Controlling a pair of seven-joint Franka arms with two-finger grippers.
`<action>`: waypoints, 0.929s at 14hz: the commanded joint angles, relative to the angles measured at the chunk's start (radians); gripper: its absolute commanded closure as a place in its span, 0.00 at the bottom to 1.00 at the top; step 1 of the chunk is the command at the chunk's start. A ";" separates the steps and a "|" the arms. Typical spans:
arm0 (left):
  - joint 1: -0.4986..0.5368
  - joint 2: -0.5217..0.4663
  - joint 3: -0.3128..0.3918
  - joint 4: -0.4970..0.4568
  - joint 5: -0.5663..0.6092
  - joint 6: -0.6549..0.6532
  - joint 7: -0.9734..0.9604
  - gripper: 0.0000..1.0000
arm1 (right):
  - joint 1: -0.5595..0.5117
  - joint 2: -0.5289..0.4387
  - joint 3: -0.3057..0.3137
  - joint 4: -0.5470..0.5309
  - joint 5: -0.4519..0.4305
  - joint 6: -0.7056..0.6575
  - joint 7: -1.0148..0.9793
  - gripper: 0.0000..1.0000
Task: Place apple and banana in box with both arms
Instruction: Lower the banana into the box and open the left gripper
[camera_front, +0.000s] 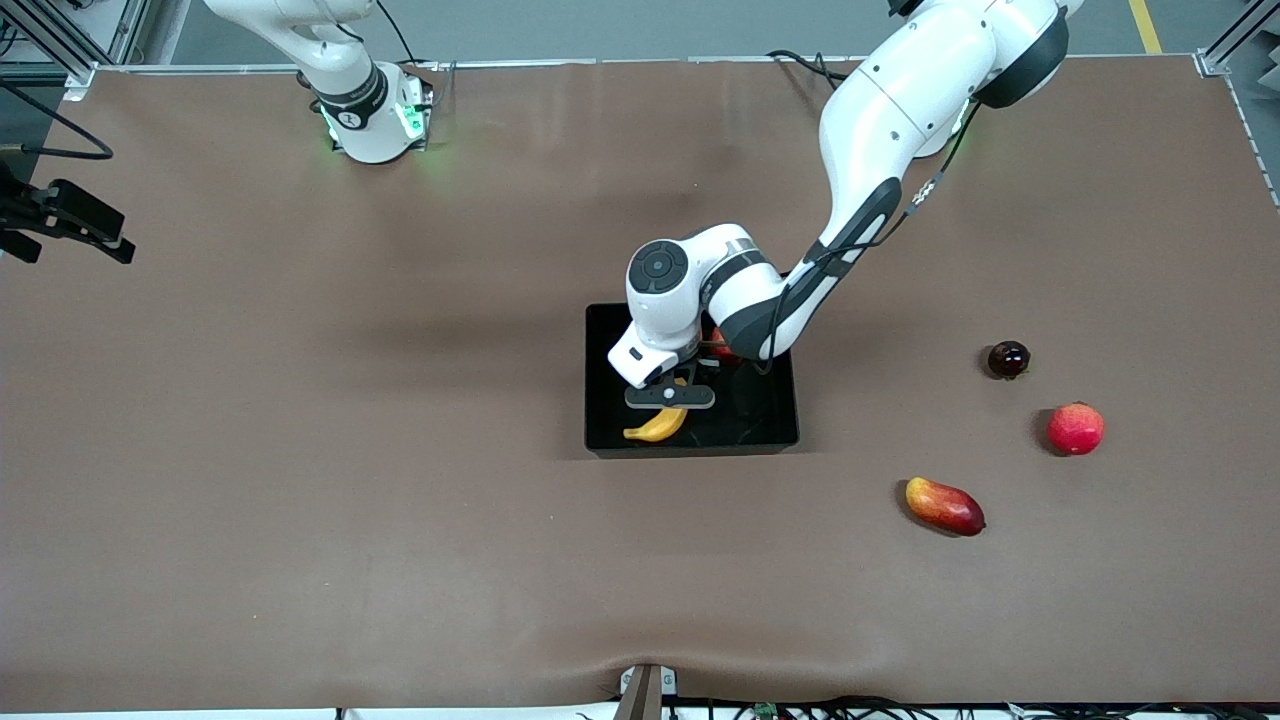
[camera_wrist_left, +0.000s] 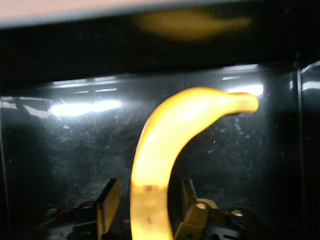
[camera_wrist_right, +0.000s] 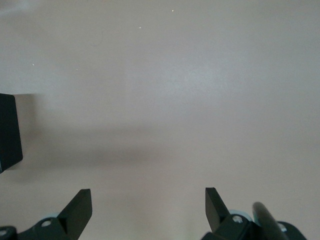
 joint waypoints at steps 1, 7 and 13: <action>0.003 -0.065 0.001 0.063 0.004 -0.157 0.003 0.00 | -0.004 0.006 0.004 0.014 -0.015 -0.003 -0.009 0.00; 0.218 -0.267 -0.014 0.115 -0.219 -0.365 0.142 0.00 | -0.004 0.006 0.004 0.014 -0.015 -0.003 -0.009 0.00; 0.396 -0.410 -0.014 0.101 -0.234 -0.477 0.245 0.00 | -0.004 0.006 0.004 0.014 -0.017 -0.003 -0.009 0.00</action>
